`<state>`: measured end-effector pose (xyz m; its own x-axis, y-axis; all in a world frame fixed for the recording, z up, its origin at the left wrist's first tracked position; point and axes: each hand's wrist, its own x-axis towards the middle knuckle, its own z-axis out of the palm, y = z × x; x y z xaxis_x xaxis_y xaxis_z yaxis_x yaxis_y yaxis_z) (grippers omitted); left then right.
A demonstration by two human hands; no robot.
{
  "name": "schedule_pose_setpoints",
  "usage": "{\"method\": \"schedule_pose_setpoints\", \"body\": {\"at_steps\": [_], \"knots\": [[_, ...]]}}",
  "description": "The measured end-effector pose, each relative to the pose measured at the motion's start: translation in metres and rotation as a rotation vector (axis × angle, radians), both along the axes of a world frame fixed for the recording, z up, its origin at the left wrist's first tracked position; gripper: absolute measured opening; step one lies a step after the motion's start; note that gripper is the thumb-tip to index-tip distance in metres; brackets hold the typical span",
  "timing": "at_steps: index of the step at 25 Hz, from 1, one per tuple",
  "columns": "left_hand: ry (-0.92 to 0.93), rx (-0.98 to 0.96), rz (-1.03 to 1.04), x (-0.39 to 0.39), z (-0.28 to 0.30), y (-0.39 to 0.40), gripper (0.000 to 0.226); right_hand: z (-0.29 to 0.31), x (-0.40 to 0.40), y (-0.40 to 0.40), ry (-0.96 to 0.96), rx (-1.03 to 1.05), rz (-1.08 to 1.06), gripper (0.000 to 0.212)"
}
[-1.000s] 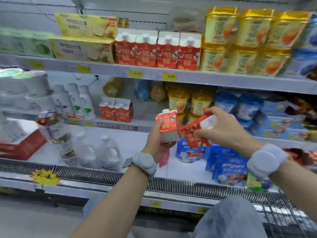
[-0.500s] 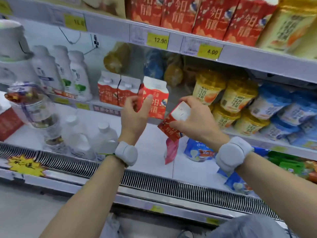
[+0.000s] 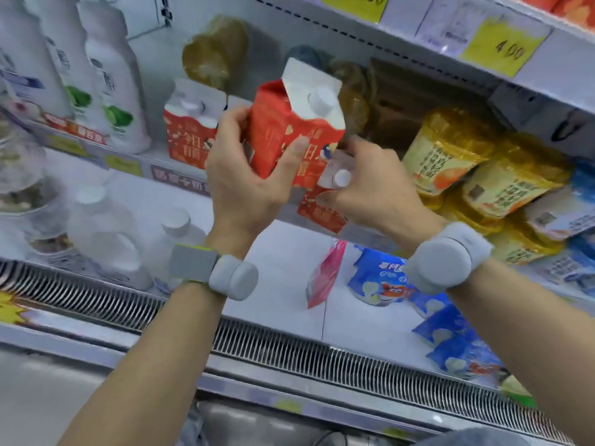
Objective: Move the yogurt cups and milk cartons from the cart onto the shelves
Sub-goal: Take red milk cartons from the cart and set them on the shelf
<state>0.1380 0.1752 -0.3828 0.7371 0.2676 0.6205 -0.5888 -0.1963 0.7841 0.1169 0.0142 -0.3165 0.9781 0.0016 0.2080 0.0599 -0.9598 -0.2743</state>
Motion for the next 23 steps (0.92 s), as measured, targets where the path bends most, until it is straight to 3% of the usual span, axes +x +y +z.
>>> {"method": "schedule_pose_setpoints", "body": {"at_steps": [4,12,23], "knots": [[-0.066,-0.116,-0.02,0.009,0.005,0.009,0.065,-0.001,0.02,0.003,0.078,0.088,0.009,0.069],[-0.031,-0.388,0.052,0.014,0.002,0.029,0.043,-0.014,0.051,0.013,0.1,0.149,0.034,0.055],[0.044,-0.428,0.012,0.018,0.003,0.042,0.039,-0.005,0.06,0.029,0.144,0.131,0.171,0.045]]}}
